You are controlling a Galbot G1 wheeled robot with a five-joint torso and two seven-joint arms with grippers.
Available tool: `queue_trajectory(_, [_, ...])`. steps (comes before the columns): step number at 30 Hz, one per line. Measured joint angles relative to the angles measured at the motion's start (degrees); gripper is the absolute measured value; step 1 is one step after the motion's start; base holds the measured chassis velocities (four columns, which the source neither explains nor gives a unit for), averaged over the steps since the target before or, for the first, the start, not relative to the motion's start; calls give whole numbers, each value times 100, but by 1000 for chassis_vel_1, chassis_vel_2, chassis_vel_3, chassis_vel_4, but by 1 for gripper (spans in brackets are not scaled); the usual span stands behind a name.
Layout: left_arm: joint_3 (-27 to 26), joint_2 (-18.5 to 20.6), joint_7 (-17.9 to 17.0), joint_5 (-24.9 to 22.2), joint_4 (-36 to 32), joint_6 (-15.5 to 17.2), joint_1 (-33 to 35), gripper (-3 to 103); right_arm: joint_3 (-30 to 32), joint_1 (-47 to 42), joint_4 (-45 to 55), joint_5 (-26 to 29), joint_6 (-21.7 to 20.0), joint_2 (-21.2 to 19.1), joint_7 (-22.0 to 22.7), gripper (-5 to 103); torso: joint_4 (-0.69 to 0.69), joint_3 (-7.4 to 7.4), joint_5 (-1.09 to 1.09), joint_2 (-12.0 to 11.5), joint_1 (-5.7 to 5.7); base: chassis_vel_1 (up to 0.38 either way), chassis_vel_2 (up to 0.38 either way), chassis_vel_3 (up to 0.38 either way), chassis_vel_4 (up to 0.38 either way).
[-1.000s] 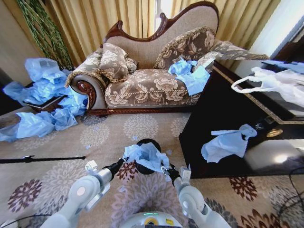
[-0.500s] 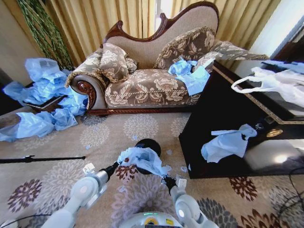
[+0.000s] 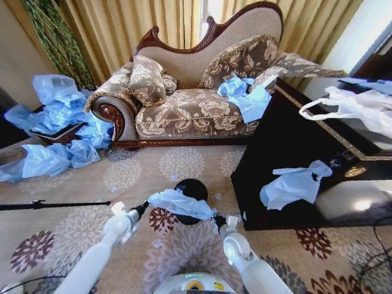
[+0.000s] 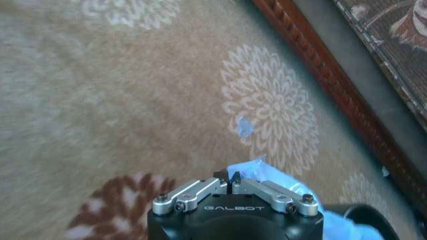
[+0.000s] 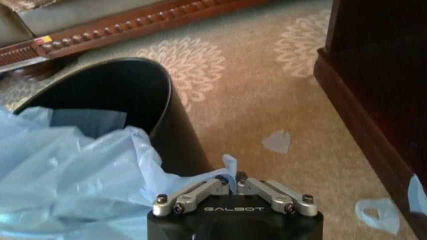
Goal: Place a garbage bag over the trash bin.
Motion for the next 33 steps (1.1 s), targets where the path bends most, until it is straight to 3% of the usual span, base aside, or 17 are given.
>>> queue_trajectory(8, [451,-420,50,133,569,-15,-852,0,106,201,-85,-44,77,-20,-74,0,1,0,0,0,0,0,0,0,0])
queue_trajectory(18, [399,-389,83,95,582,-15,-1084,0,199,272,216,-113,124,-156,-173,0,3,-1,1,0,-1,0,0,0,0])
queue_trajectory(33, [622,-908,167,409,1277,-37,-1525,0,163,826,-720,-433,413,278,-489,0,1,-1,0,0,0,0,0,0,0])
